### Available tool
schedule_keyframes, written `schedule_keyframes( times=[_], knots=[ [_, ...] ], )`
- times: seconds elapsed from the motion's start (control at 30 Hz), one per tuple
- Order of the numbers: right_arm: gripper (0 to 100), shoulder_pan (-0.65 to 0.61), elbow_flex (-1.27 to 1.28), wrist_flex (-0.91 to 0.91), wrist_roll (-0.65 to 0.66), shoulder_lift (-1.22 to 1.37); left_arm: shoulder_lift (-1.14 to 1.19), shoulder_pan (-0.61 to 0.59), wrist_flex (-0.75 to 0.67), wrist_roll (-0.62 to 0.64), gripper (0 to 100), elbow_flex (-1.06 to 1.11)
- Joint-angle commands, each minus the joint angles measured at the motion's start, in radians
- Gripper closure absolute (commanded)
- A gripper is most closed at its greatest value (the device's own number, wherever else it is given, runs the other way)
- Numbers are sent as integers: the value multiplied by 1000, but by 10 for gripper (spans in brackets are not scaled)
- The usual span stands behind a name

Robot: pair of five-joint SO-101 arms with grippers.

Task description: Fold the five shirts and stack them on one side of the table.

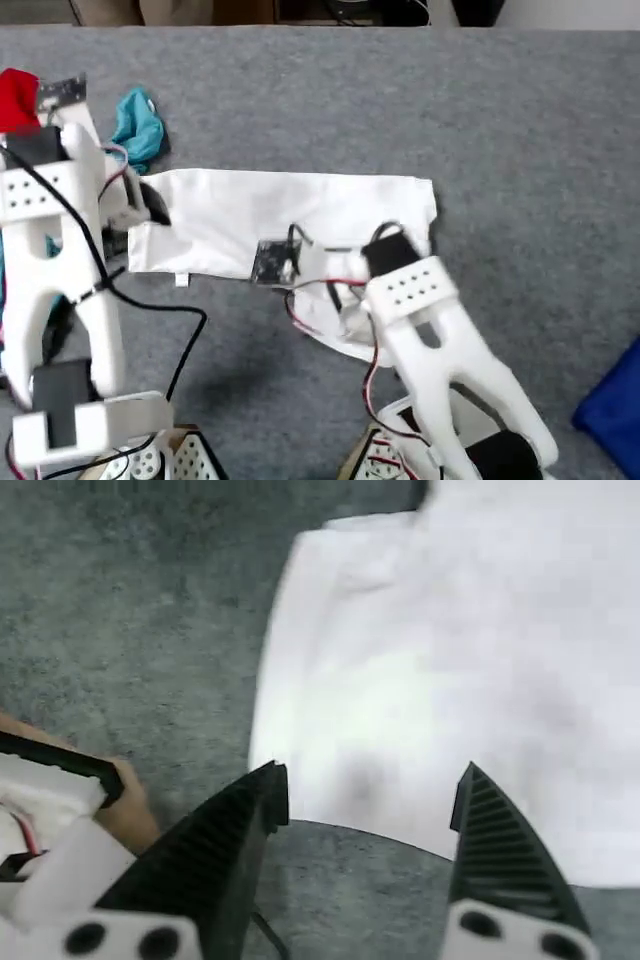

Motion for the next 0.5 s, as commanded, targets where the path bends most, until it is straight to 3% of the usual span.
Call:
schedule_keyframes(
  times=[0.0,0.23,0.47],
  knots=[
    [720,-27,50,-26,-23,-7,-134,-11,-95,-5,725,207],
    [720,-27,71,-81,-25,76,-377,-9,-272,-5,721,568],
    [720,-27,68,-187,-68,216,-483,-9,-353,-6,721,718]
  ],
)
